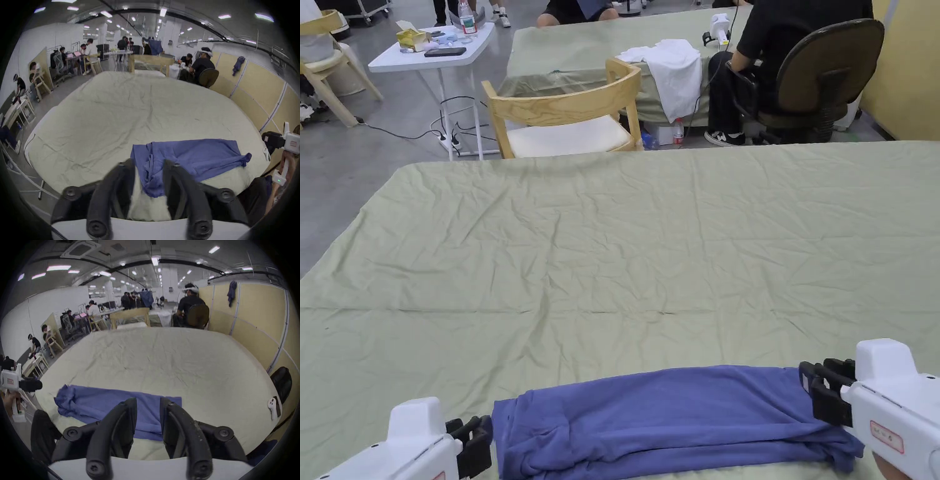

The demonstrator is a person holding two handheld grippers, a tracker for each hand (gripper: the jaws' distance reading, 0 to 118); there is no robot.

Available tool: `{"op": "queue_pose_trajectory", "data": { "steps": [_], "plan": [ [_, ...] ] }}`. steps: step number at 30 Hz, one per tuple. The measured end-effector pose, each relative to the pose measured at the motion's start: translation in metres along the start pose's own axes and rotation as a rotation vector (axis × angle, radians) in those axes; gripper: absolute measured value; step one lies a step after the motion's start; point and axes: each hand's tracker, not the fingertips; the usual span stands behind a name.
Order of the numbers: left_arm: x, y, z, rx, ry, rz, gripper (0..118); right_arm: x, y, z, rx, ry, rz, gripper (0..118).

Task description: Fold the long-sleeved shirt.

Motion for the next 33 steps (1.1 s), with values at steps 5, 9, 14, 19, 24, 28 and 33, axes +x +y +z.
{"op": "queue_pose_trajectory", "data": {
  "steps": [5, 9, 14, 19, 24, 28, 33],
  "plan": [
    [0.004, -0.013, 0.023, 0.047, -0.04, 0.015, 1, -0.016, -0.017, 0.019, 0.053, 0.013, -0.048, 1],
    [0.003, -0.01, 0.024, 0.013, -0.064, -0.009, 0, -0.015, -0.022, 0.021, 0.039, 0.037, -0.058, 1],
    [-0.033, 0.009, 0.005, -0.119, -0.29, 0.16, 0, -0.015, -0.013, 0.021, 0.019, 0.036, -0.001, 1],
    [-0.086, 0.021, -0.043, -0.263, -0.449, 0.246, 0, -0.022, -0.005, 0.013, 0.01, 0.053, 0.016, 1],
    [-0.12, 0.023, -0.08, -0.284, -0.506, 0.292, 8, -0.036, -0.001, 0.0, -0.031, 0.056, 0.027, 1],
    [-0.132, 0.02, -0.118, -0.333, -0.589, 0.455, 83, -0.042, 0.001, -0.013, -0.062, 0.073, 0.035, 1],
    [-0.123, 0.0, -0.17, -0.488, -0.675, 0.418, 96, -0.05, 0.003, -0.026, -0.094, 0.063, 0.035, 1]
  ]
}}
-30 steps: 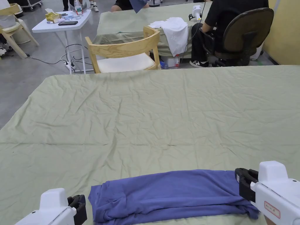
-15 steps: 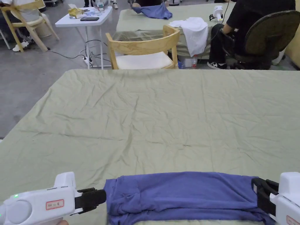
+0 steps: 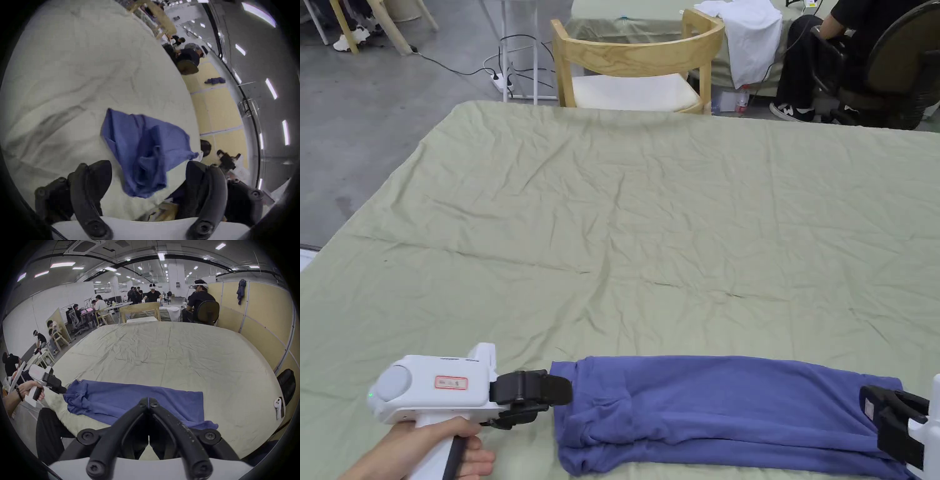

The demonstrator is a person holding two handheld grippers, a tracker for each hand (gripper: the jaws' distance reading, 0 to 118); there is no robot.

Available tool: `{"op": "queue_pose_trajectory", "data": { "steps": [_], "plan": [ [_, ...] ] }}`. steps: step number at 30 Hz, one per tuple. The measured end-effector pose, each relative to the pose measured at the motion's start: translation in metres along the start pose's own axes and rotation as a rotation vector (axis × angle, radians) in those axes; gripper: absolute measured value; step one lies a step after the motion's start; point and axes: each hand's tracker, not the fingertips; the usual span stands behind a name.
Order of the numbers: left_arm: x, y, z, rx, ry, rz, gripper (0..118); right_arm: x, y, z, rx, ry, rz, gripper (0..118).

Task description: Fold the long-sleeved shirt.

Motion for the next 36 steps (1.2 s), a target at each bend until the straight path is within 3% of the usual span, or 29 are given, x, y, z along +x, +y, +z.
{"op": "queue_pose_trajectory", "data": {
  "steps": [2, 4, 8, 10, 14, 23, 25, 26, 27, 29, 32, 36],
  "plan": [
    [-0.011, 0.002, -0.016, -0.01, 0.019, 0.001, 96, -0.003, 0.0, -0.004, -0.013, -0.008, 0.007, 1],
    [-0.045, 0.007, -0.028, -0.052, -0.018, 0.077, 96, -0.003, 0.0, -0.008, -0.025, -0.017, 0.014, 1],
    [-0.059, 0.006, -0.021, 0.042, -0.193, 0.157, 97, 0.001, -0.003, -0.013, -0.041, -0.022, -0.003, 1],
    [-0.064, 0.006, -0.024, 0.031, -0.182, 0.154, 97, 0.002, -0.004, -0.017, -0.056, -0.024, -0.006, 1],
    [-0.057, 0.007, -0.039, 0.031, -0.243, 0.162, 97, 0.005, -0.005, -0.02, -0.066, -0.028, -0.012, 1],
    [-0.015, 0.018, -0.093, -0.062, -0.198, 0.091, 97, 0.011, -0.01, -0.023, -0.069, -0.018, -0.049, 1],
    [-0.017, 0.023, -0.089, -0.08, -0.103, 0.068, 83, 0.011, -0.013, -0.025, -0.074, -0.018, -0.052, 1],
    [-0.016, 0.023, -0.088, -0.085, -0.036, 0.037, 51, 0.012, -0.014, -0.025, -0.072, -0.015, -0.058, 1],
    [-0.015, 0.021, -0.088, -0.087, 0.013, 0.004, 34, 0.012, -0.014, -0.026, -0.071, -0.011, -0.065, 1],
    [-0.005, 0.014, -0.084, -0.079, -0.031, 0.006, 33, 0.013, -0.015, -0.027, -0.071, -0.007, -0.073, 1],
    [0.019, 0.01, -0.083, -0.08, 0.08, -0.19, 31, 0.013, -0.015, -0.027, -0.071, 0.003, -0.078, 1],
    [0.019, 0.016, -0.073, -0.065, 0.106, -0.205, 30, 0.016, -0.013, -0.025, -0.067, -0.003, -0.081, 1]
  ]
}}
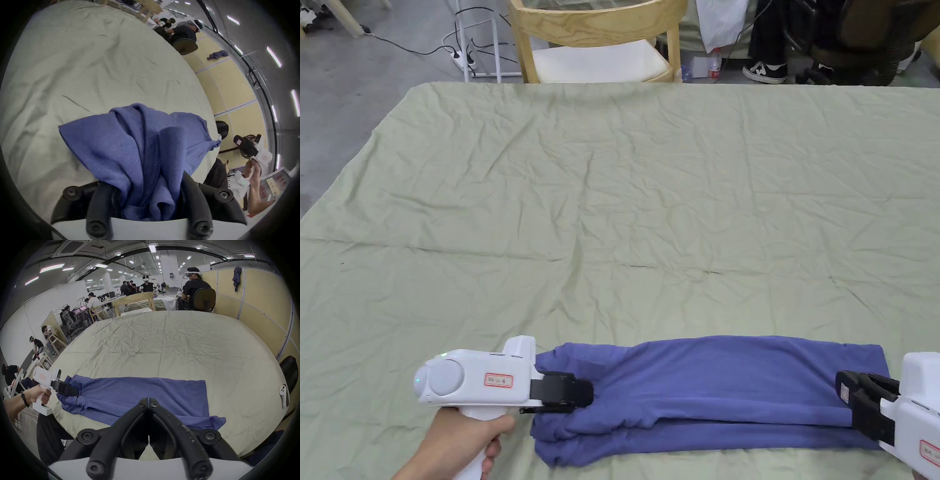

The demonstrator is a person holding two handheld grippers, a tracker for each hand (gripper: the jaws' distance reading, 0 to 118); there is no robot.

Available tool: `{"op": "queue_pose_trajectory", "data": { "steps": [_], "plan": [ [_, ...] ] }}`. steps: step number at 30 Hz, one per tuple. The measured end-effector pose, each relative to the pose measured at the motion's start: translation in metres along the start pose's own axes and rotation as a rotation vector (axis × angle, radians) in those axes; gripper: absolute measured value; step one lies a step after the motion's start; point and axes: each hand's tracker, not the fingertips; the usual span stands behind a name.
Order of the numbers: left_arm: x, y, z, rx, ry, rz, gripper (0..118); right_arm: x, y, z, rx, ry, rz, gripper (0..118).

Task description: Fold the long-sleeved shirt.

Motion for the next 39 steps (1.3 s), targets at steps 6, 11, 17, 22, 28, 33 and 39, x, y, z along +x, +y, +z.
{"op": "queue_pose_trajectory", "data": {
  "steps": [6, 11, 17, 22, 28, 33, 39],
  "plan": [
    [-0.028, 0.009, 0.041, 0.031, 0.122, -0.013, 29, 0.008, 0.002, 0.008, 0.015, -0.018, -0.009, 1],
    [-0.054, 0.016, 0.087, 0.039, 0.26, 0.007, 29, 0.015, 0.001, 0.011, 0.017, -0.016, -0.021, 1],
    [-0.018, 0.015, 0.104, 0.004, 0.319, 0.049, 29, 0.024, -0.003, 0.007, 0.033, -0.004, -0.064, 1],
    [0.052, 0.025, 0.089, -0.052, 0.365, -0.048, 29, 0.034, -0.014, 0.006, 0.037, 0.012, -0.104, 1],
    [0.124, 0.044, 0.032, -0.125, 0.229, -0.143, 29, 0.053, -0.031, 0.009, 0.043, 0.017, -0.181, 1],
    [0.179, 0.054, -0.038, -0.187, 0.131, -0.159, 29, 0.073, -0.042, 0.014, 0.054, 0.01, -0.241, 1],
    [0.216, 0.057, -0.113, -0.233, 0.124, -0.161, 29, 0.09, -0.049, 0.025, 0.074, -0.014, -0.279, 1]
  ]
}}
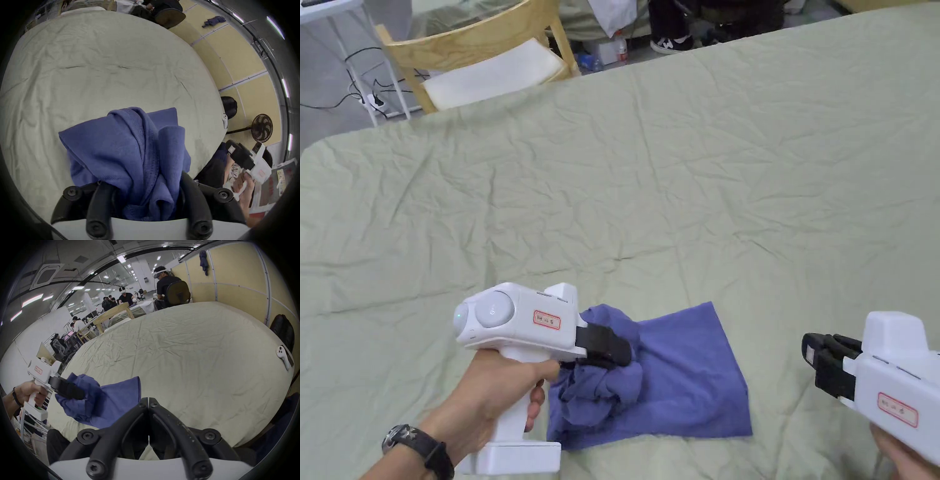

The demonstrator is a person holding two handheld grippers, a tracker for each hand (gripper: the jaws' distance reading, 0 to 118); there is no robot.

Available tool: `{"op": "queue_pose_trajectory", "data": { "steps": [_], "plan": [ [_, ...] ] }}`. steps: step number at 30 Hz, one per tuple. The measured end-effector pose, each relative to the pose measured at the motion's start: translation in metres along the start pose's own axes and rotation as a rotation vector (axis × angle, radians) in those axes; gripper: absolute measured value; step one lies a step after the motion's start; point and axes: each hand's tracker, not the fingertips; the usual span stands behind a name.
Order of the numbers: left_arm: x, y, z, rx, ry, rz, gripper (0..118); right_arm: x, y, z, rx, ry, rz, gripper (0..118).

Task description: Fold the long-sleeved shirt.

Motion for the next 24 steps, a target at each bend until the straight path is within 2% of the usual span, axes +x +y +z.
{"op": "queue_pose_trajectory", "data": {
  "steps": [4, 7, 9, 12, 14, 19, 24],
  "plan": [
    [0.015, 0.008, -0.03, -0.043, -0.008, -0.01, 29, 0.011, -0.002, 0.003, 0.004, -0.017, -0.035, 1],
    [0.014, 0.01, -0.047, -0.038, 0.121, -0.017, 30, 0.014, -0.002, 0.003, 0.004, -0.024, -0.048, 1],
    [0.011, 0.012, -0.053, -0.041, 0.12, 0.016, 41, 0.014, -0.002, 0.004, 0.006, -0.027, -0.045, 1],
    [0.02, 0.01, -0.053, -0.007, 0.067, 0.072, 64, 0.015, -0.002, 0.003, 0.005, -0.031, -0.041, 1],
    [0.032, 0.011, -0.053, -0.001, 0.043, 0.068, 71, 0.015, -0.003, 0.002, 0.002, -0.034, -0.042, 1],
    [0.066, 0.014, -0.057, -0.007, -0.01, 0.016, 71, 0.013, -0.003, 0.003, 0.0, -0.038, -0.039, 1],
    [0.074, 0.018, -0.066, 0.002, -0.04, 0.005, 71, 0.011, -0.002, 0.006, 0.0, -0.04, -0.038, 1]
  ]
}}
